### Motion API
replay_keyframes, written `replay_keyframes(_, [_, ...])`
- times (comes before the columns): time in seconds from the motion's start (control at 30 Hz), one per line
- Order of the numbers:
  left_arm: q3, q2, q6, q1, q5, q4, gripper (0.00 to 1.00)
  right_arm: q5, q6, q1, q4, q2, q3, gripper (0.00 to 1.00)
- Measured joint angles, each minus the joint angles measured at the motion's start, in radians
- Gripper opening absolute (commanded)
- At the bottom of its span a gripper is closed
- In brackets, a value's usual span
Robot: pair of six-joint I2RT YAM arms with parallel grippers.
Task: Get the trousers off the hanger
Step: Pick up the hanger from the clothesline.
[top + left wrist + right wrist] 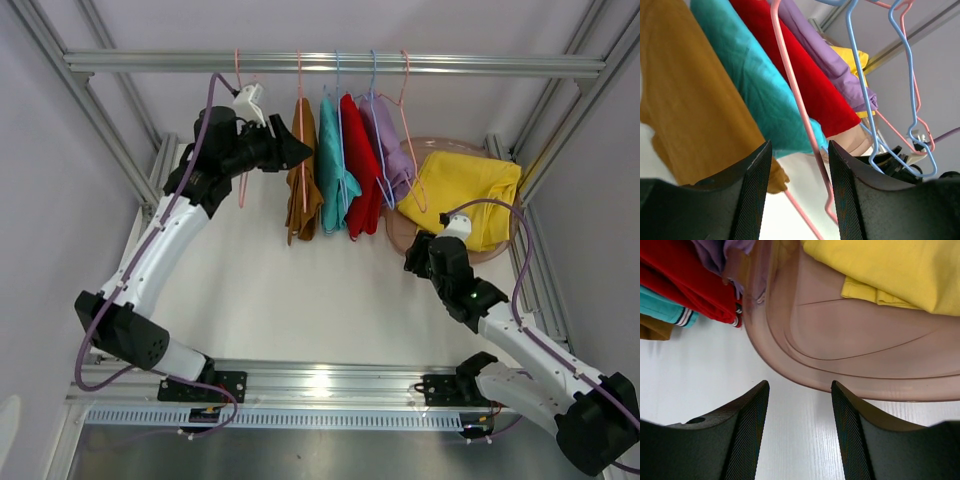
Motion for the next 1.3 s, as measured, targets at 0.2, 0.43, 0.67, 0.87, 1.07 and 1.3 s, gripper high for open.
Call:
replay_keyframes(0.2, [0.0,0.07,-0.085,-0.001,0.055,0.106,0.51,-0.027,-0.015,-0.045,0.002,0.007,-0.016,0.57])
replay_keyframes(0.43, [0.005,0.141,-0.185,-0.002,0.108,0.208,0.38,-0.052,-0.024,-0.078,0.003,0.007,-0.018,0.58])
replay_keyframes(0.67, [0.005,0.16,-0.278,-0.002,0.14,0.254,0.01,-0.061,-0.026,-0.088,0.008,0.007,-0.026,0.58])
replay_keyframes(0.87, [-0.021,0.15,-0.346,0.002,0.135,0.284,0.01,-0.061,-0.026,-0.089,0.022,0.01,-0.033,0.58])
replay_keyframes(1.07, [-0.054,0.092,-0.401,0.002,0.121,0.288,0.0,-0.062,-0.026,-0.089,0.026,0.012,-0.033,0.58])
replay_keyframes(1.3, [-0.039,0.048,-0.417,0.002,0.069,0.22,0.0,-0.064,-0.026,-0.09,0.026,0.012,-0.033,0.57])
